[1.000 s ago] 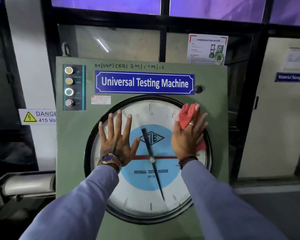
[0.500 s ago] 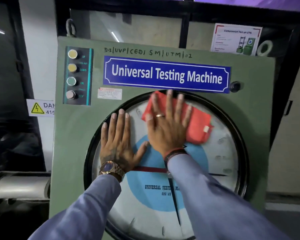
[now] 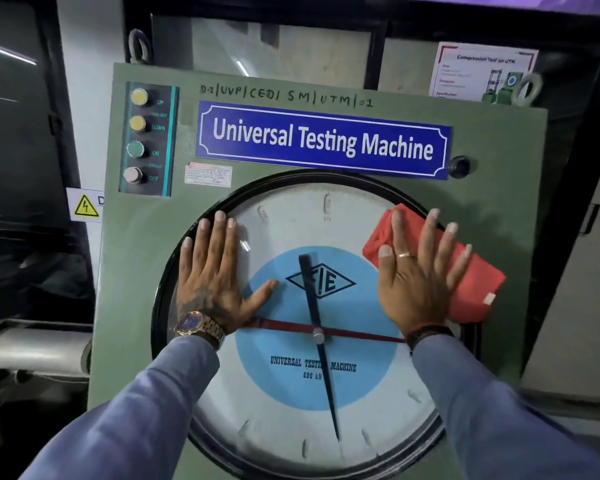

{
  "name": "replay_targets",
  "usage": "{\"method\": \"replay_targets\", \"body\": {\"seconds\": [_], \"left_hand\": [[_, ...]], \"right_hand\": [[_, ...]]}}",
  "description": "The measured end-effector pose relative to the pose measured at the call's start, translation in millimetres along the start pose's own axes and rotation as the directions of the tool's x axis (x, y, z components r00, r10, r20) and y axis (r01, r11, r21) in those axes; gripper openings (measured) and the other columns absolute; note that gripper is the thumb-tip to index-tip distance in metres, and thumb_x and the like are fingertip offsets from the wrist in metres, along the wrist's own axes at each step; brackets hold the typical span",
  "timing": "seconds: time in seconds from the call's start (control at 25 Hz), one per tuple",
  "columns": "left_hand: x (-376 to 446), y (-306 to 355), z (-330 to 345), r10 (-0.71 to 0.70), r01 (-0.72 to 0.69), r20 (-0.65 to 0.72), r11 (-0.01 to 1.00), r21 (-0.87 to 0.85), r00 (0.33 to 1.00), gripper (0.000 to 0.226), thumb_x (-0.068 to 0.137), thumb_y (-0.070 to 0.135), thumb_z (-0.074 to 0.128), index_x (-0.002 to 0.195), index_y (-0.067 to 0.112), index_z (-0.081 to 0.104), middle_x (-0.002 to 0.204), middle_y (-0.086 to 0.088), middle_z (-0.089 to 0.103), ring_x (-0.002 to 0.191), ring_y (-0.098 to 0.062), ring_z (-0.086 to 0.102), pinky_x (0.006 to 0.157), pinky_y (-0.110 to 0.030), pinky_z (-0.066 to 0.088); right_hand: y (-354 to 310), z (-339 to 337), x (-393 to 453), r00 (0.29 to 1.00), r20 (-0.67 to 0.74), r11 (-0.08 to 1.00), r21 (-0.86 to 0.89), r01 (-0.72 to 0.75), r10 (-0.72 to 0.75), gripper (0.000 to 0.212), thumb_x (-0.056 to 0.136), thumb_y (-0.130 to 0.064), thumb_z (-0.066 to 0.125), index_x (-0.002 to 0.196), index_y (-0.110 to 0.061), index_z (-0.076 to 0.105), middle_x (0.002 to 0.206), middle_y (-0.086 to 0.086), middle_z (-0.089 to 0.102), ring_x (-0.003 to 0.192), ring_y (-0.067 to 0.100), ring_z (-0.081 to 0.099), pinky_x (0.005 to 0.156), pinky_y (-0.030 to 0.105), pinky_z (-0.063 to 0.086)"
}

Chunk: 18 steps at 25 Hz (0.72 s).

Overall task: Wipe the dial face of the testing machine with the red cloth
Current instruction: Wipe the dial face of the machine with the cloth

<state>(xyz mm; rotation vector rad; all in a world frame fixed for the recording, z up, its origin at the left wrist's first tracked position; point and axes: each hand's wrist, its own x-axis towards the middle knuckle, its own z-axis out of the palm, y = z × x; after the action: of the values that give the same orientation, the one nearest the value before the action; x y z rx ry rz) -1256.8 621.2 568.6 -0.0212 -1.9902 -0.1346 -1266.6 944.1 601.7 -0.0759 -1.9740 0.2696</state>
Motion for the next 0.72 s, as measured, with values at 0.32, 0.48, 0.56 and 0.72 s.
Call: {"method": "replay_targets", "body": {"seconds": [0.32,0.48,0.56,0.72], "left_hand": [[0,-5,6,0.016,-0.016,-0.009,1.000,-0.001,1.000,0.125,0.084,0.091,0.045,0.176,0.011,0.017,0.186,-0.009,0.011,0.172,-0.031,0.008,0.138,-0.050,0.003],[0,-4,4,-0.012,0.012,0.016,1.000,0.009,1.000,0.129,0.082,0.095,0.043,0.176,0.012,0.015,0.186,-0.009,0.009,0.172,-0.031,0.007,0.138,-0.047,-0.001],[0,-2,1,-0.021,0.020,0.040,1.000,0.017,0.999,0.129,0.081,0.095,0.042,0.176,0.012,0.013,0.186,-0.008,0.006,0.172,-0.031,0.005,0.138,-0.050,0.000],[0,-1,0,-0.019,0.018,0.064,1.000,0.022,0.998,0.130,0.081,0.095,0.041,0.176,0.012,0.010,0.186,-0.008,0.004,0.173,-0.031,0.003,0.139,-0.054,0.004]], "right_hand": [[-151,18,15,0.833,0.009,0.831,0.085,0.550,-0.553,0.063,0.111,-0.057,0.043,0.172,-0.047,0.030,0.187,0.005,0.018,0.172,0.041,0.012,0.134,0.073,0.003],[-104,14,27,0.864,0.014,0.863,0.059,0.502,-0.503,0.061,0.113,-0.062,0.036,0.172,-0.051,0.027,0.187,0.003,0.017,0.172,0.040,0.012,0.134,0.072,0.005],[-50,11,16,0.953,0.005,0.952,0.038,0.303,-0.304,0.062,0.114,-0.064,0.027,0.174,-0.049,0.022,0.187,0.006,0.013,0.171,0.044,0.011,0.134,0.073,0.003],[21,13,-60,0.991,0.011,0.990,0.037,-0.137,0.136,0.067,0.111,-0.061,0.036,0.174,-0.038,0.031,0.184,0.018,0.023,0.167,0.051,0.021,0.128,0.080,0.016]]}}
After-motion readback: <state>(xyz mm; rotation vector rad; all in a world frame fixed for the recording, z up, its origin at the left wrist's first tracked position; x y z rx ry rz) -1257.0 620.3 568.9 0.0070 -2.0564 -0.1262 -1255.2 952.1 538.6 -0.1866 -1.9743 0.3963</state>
